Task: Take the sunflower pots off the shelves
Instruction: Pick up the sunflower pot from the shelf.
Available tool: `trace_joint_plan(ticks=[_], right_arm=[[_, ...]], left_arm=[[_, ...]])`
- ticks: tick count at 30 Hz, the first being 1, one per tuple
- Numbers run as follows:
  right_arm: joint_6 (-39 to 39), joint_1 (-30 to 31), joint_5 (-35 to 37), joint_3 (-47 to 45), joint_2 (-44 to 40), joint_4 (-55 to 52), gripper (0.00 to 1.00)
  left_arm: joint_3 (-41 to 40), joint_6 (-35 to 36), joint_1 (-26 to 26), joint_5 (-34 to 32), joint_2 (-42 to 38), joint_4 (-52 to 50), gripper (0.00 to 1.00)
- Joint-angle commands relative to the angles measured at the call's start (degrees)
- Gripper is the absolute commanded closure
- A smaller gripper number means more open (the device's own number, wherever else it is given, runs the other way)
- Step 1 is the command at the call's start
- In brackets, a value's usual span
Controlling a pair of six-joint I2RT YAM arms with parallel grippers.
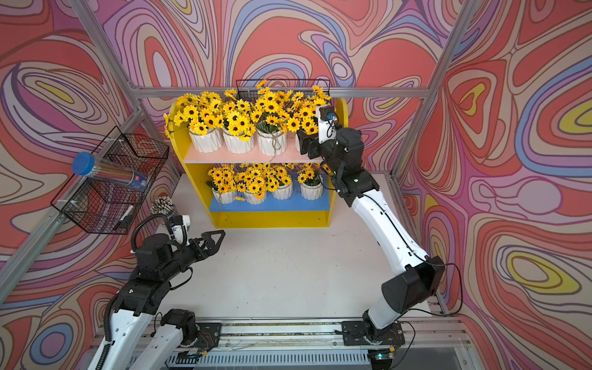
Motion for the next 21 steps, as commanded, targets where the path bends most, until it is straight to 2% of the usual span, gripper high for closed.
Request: trace_joint_plan(ticks=[1, 7, 21], right_arm=[[0.23, -0.88, 1.84, 0.86, -4.4, 2.47, 1.0], [-0.38, -0.88, 1.94, 0.77, -6.06, 1.79, 1.0], [1.68, -0.85, 1.71, -6.76, -13.15, 2.98, 1.0]], left_arm=[[1.88, 0.61, -0.27, -0.06, -0.34, -0.91, 0.03], [2.16, 0.43, -0.23, 0.21, 0.01, -0.58, 0.03], [3.72, 0.97, -0.27, -0.01, -0.24, -1.94, 0.03]])
